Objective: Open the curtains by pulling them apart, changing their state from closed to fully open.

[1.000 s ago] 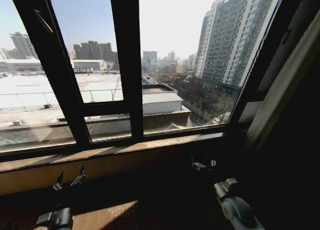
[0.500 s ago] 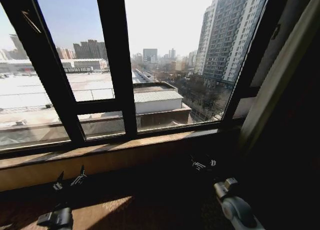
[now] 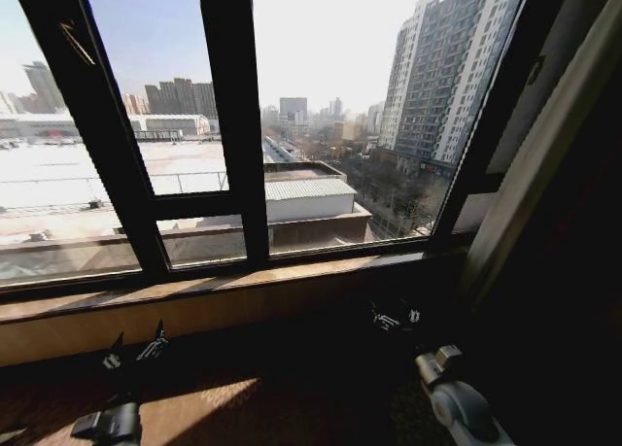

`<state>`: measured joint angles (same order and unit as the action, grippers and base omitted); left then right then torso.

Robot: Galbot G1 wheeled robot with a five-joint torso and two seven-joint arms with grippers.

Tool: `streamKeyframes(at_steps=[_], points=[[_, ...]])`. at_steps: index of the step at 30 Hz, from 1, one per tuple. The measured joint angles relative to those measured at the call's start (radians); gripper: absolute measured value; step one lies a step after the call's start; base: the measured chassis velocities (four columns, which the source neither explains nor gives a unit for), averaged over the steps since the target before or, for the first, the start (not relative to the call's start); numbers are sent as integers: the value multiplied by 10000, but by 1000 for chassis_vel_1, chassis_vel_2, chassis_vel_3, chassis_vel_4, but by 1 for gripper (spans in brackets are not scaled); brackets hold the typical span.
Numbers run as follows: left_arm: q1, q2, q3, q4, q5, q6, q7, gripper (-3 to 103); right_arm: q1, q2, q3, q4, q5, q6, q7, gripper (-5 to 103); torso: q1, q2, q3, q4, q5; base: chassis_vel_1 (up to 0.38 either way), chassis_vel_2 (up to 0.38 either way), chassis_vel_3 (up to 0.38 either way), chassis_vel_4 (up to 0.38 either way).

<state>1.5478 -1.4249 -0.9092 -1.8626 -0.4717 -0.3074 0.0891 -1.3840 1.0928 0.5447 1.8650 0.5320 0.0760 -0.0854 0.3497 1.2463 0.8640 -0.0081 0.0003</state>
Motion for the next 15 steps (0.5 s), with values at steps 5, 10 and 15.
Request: streamKeyframes(at_steps=[5,10,15], points=[[0,0,0,0,0,0,0,100,0,0,0,0,0,0,0,100,0,1,0,-1,-3,102,-170,-97,195],[0,0,-1,0,0,0,0,100,0,0,0,0,0,0,0,100,-4,0,-1,0,-5,195,-265,-230,259],[1,0,-2,0,0,0,0,100,-2,0,0,0,0,0,0,100,-8,4,-3,-1,-3,294,-294,-288,276]])
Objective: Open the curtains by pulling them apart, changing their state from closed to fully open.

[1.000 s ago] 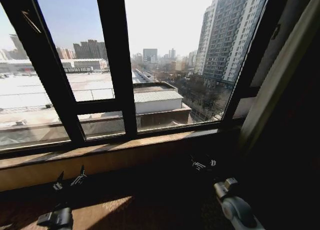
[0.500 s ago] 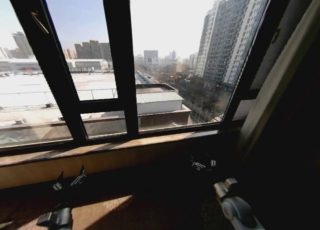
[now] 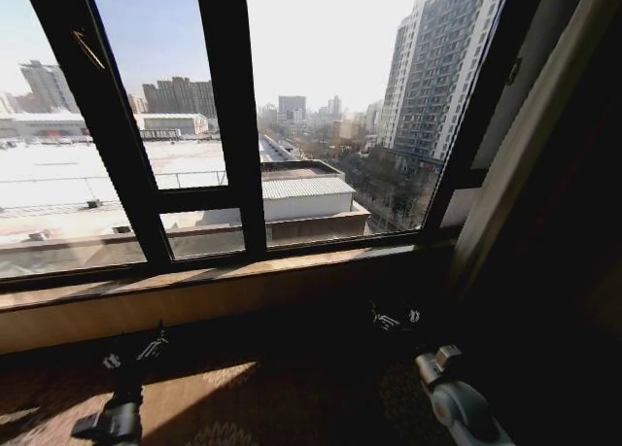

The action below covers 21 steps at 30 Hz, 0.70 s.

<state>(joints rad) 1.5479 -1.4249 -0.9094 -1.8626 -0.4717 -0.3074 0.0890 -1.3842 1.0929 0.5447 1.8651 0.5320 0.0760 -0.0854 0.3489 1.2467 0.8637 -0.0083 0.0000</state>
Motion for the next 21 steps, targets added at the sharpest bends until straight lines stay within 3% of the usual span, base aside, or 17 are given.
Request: streamKeyframes(at_steps=[3,10,21], points=[[8,-1,-6,2,0,0,-2,100,-2,0,0,0,0,0,-2,100,-10,7,-4,5,-8,305,-237,-232,277],[-3,0,0,1,0,-1,0,100,2,0,0,0,0,0,-3,100,18,-11,8,0,8,0,9,-20,-4],[1,0,0,1,0,-1,0,100,0,0,0,0,0,0,-3,100,-6,3,-2,1,-2,-24,32,22,-23]])
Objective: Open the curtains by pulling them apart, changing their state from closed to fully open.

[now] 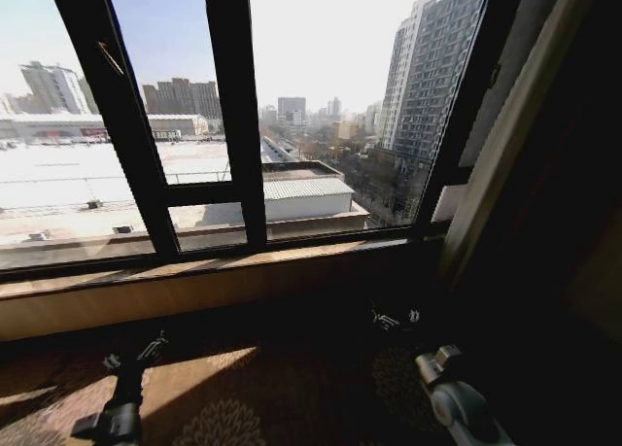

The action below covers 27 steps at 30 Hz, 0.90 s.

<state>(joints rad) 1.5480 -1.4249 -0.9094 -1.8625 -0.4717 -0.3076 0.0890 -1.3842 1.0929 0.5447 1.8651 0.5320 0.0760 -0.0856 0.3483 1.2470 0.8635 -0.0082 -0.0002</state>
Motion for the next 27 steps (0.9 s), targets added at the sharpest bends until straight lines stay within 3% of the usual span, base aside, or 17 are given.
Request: streamKeyframes(at_steps=[27], points=[[-2,0,2,0,1,0,0,100,0,0,0,0,0,0,3,100,8,-4,3,0,2,-14,9,14,-12]])
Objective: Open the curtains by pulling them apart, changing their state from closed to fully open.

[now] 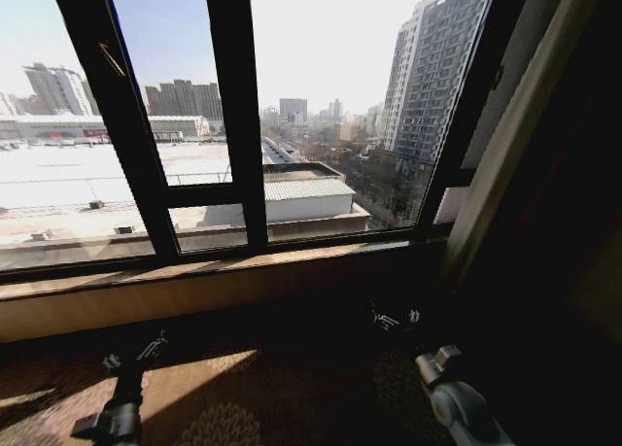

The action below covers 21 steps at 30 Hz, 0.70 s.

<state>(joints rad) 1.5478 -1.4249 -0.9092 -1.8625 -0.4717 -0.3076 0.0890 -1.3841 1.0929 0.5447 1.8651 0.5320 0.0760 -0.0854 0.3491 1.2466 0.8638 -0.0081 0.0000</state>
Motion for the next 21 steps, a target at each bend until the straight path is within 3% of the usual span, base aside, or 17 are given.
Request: streamKeyframes(at_steps=[10,21], points=[[0,0,0,0,0,0,0,100,0,0,0,0,0,0,0,100,-38,-75,-35,-1,0,0,0,0,0],[0,0,0,0,0,0,0,100,0,0,0,0,0,0,0,100,-278,-548,-270,1,0,7,7,9,7]])
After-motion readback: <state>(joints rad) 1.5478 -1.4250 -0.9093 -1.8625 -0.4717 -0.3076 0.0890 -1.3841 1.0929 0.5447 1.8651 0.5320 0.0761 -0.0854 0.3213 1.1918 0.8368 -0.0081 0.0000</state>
